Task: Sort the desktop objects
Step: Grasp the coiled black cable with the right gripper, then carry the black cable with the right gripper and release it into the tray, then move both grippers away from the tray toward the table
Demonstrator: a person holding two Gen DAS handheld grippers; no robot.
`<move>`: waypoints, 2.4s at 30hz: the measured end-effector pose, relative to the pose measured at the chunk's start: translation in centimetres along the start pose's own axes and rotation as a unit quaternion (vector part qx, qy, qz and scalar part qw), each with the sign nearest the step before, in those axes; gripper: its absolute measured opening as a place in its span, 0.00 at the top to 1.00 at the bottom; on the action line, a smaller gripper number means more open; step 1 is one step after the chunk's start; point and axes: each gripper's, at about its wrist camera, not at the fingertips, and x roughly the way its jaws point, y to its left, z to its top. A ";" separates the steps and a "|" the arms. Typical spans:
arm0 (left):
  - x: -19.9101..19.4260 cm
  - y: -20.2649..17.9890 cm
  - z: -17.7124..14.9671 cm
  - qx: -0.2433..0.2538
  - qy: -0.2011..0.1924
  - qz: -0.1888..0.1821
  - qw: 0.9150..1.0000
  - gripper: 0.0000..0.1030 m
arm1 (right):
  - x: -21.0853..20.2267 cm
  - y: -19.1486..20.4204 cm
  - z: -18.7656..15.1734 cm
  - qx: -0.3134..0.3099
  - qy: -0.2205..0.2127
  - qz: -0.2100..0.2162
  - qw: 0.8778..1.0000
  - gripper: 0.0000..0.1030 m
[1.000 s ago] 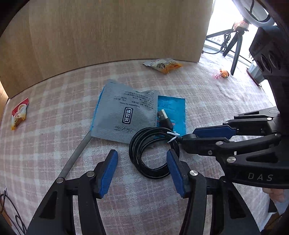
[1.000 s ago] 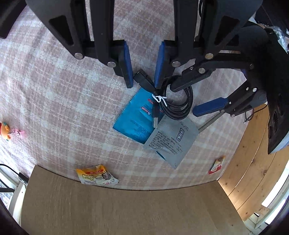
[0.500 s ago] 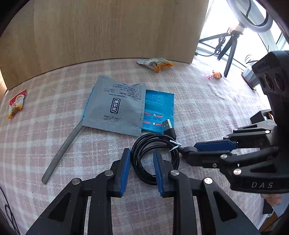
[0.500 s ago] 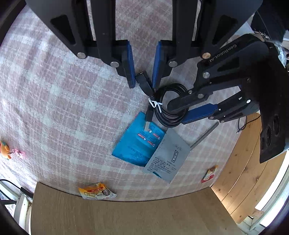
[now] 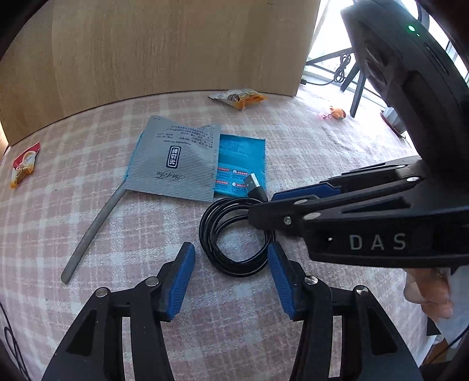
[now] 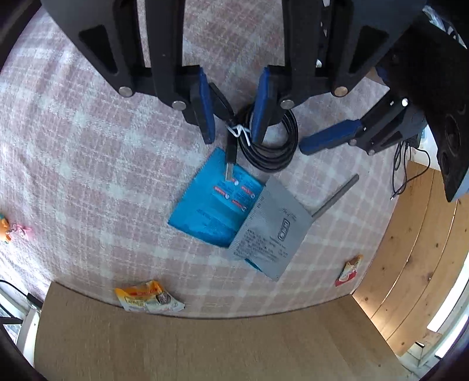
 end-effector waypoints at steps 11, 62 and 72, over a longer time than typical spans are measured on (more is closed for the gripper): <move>-0.7 -1.3 0.2 -0.011 -0.008 -0.024 1.000 0.60 | -1.0 -0.7 -1.1 0.026 -0.006 0.006 1.000 0.83; -3.5 -47.0 4.4 0.312 -0.002 -0.219 0.924 0.60 | -31.4 -26.7 -29.7 0.341 -0.189 -0.146 0.909 0.83; -4.6 -44.1 5.1 0.292 -0.018 -0.202 0.935 0.57 | -31.8 -25.5 -28.4 0.326 -0.200 -0.190 0.904 0.63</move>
